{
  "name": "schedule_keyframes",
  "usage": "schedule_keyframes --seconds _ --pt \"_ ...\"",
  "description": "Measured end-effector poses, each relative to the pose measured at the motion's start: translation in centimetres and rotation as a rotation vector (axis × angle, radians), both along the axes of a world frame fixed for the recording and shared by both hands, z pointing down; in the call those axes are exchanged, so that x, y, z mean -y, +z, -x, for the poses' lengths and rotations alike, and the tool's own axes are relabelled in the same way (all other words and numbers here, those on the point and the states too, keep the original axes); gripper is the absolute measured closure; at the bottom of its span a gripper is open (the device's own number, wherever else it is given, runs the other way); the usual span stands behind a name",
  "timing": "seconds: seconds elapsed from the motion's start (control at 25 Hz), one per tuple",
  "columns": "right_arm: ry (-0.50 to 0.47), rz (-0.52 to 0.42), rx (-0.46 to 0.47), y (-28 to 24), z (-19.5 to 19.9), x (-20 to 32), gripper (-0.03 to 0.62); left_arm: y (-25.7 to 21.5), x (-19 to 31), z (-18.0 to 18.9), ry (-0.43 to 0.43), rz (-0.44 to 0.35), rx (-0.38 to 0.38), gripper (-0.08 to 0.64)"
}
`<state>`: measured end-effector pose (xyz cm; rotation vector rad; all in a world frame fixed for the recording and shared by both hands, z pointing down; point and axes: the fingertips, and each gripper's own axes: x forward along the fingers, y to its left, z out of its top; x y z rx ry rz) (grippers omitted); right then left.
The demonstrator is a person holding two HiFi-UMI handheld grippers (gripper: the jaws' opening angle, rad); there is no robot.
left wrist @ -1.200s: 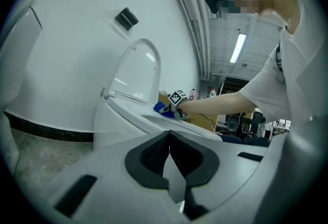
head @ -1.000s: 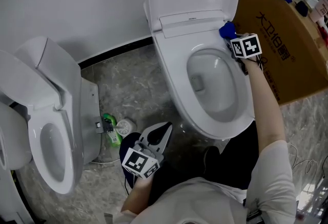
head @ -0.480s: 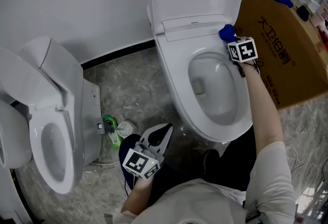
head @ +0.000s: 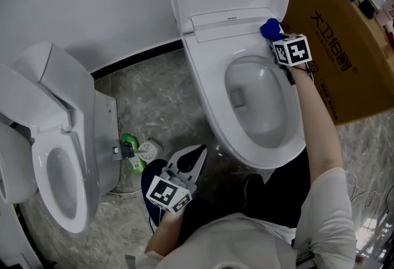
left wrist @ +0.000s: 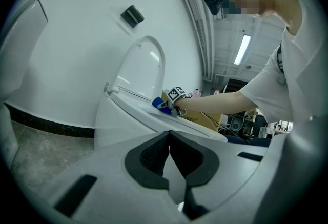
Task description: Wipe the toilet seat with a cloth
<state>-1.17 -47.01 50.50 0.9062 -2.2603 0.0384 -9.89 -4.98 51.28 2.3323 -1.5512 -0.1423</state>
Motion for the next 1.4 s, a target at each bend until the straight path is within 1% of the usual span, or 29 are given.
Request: schedule_keyframes --seconds 0.16,0.4,0.6,0.72,0.92,1.16,1.4 --pt "0.005 -0.003 0.007 -0.1 1.0 0.3 0.535 0.5 0.0 0.2 -0.005 0.008 -0.005 0.555" --pt "0.003 -0.034 0.008 -0.3 2.6 0.5 0.537 0.4 -0.1 0.5 -0.01 0.009 -0.009 0.555" --pt "-0.021 -0.004 0.038 -0.2 4.8 -0.4 0.538 0.2 -0.2 0.6 -0.01 0.002 -0.005 0.555" --pt "-0.012 0.009 0.057 -0.3 6.1 -0.8 0.538 0.1 -0.4 0.8 -0.015 0.001 -0.001 0.555" --pt "0.023 -0.001 0.072 -0.2 6.8 -1.3 0.538 -0.4 -1.1 1.3 -0.027 -0.003 -0.002 0.555" --pt "0.011 0.024 0.115 -0.2 8.2 -2.4 0.538 -0.8 -1.6 1.6 -0.037 -0.013 0.002 0.555" --pt "0.035 0.042 0.147 -0.2 8.8 -3.0 0.538 -1.3 -2.2 2.2 -0.049 -0.017 0.011 0.555"
